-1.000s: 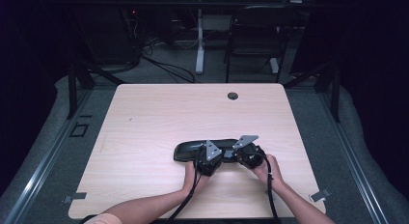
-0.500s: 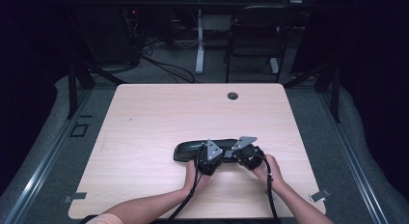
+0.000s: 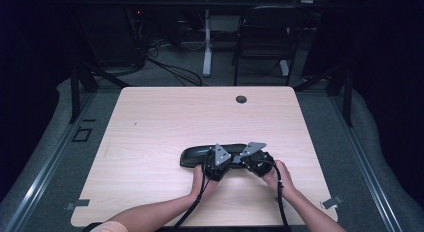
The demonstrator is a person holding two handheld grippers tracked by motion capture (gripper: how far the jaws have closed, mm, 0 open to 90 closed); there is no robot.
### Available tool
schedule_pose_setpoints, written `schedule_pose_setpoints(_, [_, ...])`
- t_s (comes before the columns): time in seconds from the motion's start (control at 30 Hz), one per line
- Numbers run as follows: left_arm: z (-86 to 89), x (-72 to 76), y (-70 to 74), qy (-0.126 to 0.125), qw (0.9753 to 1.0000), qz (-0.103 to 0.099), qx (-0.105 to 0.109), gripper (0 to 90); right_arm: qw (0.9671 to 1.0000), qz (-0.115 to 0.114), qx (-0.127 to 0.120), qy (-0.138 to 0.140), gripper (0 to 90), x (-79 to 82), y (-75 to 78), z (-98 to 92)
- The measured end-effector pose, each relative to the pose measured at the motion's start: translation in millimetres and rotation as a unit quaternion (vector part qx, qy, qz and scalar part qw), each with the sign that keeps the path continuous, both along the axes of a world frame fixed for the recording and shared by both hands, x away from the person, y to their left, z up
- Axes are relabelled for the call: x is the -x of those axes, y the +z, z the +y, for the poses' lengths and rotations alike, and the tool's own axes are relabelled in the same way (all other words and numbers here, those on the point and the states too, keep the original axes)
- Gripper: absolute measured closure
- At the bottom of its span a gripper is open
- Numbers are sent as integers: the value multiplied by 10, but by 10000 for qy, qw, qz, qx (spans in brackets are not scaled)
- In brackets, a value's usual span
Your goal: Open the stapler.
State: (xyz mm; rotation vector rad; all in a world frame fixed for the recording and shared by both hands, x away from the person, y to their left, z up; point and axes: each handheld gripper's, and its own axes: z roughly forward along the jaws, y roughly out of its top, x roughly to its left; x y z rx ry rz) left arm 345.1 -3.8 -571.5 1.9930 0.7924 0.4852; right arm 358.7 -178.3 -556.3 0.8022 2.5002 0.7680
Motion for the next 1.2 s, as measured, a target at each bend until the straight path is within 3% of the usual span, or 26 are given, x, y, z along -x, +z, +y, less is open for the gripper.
schedule_pose_setpoints(0.97, [-8,21,10,57,9999,-71,-65,900,10000,-28,16,-35,900,7,-3,5])
schedule_pose_setpoints(1.2, [-5,21,12,57,10000,-62,-41,900,10000,-8,-79,-51,900,7,-10,2])
